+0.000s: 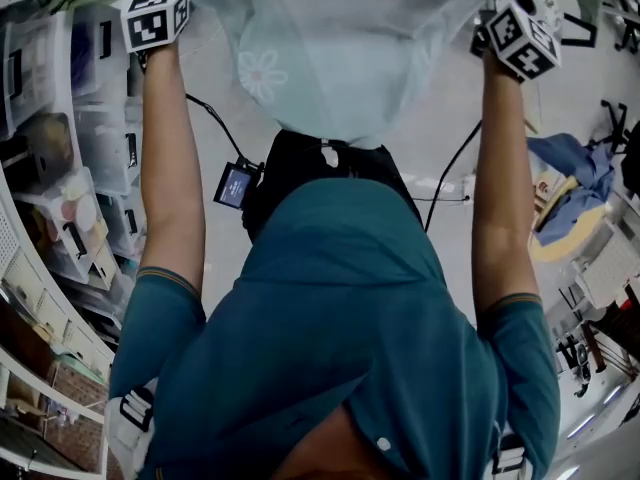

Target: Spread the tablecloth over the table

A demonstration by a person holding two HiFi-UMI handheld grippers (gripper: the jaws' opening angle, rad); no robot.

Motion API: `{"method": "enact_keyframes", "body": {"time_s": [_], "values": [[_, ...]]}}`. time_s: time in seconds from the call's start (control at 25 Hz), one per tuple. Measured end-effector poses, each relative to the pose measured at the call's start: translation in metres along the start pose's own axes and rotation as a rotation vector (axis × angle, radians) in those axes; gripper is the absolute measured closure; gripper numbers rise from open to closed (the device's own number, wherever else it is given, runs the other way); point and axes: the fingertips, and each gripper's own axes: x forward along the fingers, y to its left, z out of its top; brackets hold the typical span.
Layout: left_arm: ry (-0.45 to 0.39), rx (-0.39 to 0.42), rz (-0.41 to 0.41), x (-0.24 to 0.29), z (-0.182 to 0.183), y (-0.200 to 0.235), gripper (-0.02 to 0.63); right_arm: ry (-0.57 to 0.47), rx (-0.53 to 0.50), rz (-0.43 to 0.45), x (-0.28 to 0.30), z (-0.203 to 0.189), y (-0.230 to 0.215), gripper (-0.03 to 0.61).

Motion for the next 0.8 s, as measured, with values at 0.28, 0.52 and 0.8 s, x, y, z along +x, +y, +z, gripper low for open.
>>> {"method": "enact_keyframes", "body": {"time_s": [0.28, 0.52, 0.8], "values": [[0.05, -0.032, -0.015, 0.029, -0.026, 0.006, 0.574, 0.014, -0.037, -0.025, 0.023, -0.014, 0.009, 0.56], [0.12, -0.069, -0.041, 0.057, -0.054, 0.007, 0.544, 0.08, -0.064, -0.038, 0.046, -0.038, 0.014, 0.56], [0.218, -0.097, -0.08, 0.081, -0.089, 0.005, 0.446, 0.203, -0.085, -0.048, 0.066, -0.077, 0.014, 0.553]]}}
